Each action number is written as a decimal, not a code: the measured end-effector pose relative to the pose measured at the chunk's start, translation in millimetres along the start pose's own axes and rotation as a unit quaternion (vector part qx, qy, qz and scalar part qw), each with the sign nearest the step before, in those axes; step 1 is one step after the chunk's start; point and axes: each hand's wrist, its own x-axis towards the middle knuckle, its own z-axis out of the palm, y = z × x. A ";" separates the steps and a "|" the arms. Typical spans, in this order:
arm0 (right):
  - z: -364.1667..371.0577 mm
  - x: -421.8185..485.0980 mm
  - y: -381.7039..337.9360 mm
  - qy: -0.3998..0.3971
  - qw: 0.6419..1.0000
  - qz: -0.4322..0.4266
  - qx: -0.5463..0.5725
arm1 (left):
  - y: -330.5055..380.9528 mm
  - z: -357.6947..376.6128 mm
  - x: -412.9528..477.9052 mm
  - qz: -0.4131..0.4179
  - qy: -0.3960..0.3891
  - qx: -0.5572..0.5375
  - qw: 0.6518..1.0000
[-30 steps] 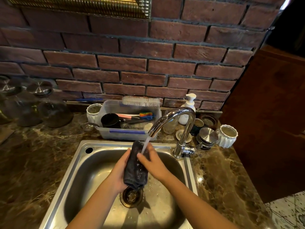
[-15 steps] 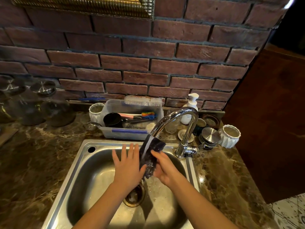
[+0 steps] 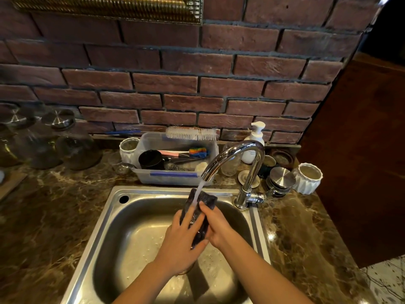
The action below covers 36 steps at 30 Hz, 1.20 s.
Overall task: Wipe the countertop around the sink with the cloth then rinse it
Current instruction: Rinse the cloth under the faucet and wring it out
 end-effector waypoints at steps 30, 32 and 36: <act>-112.1 1.6 -77.5 0.296 0.934 -0.184 -0.081 | 15.1 -25.2 33.7 -0.360 -0.028 -0.732 0.578; -106.0 1.3 -77.2 0.278 0.937 -0.193 -0.085 | 17.8 -25.1 33.4 -0.367 -0.027 -0.731 0.574; -100.9 -6.9 -69.6 0.249 0.934 -0.209 -0.149 | 20.4 -21.9 35.5 -0.364 -0.030 -0.732 0.576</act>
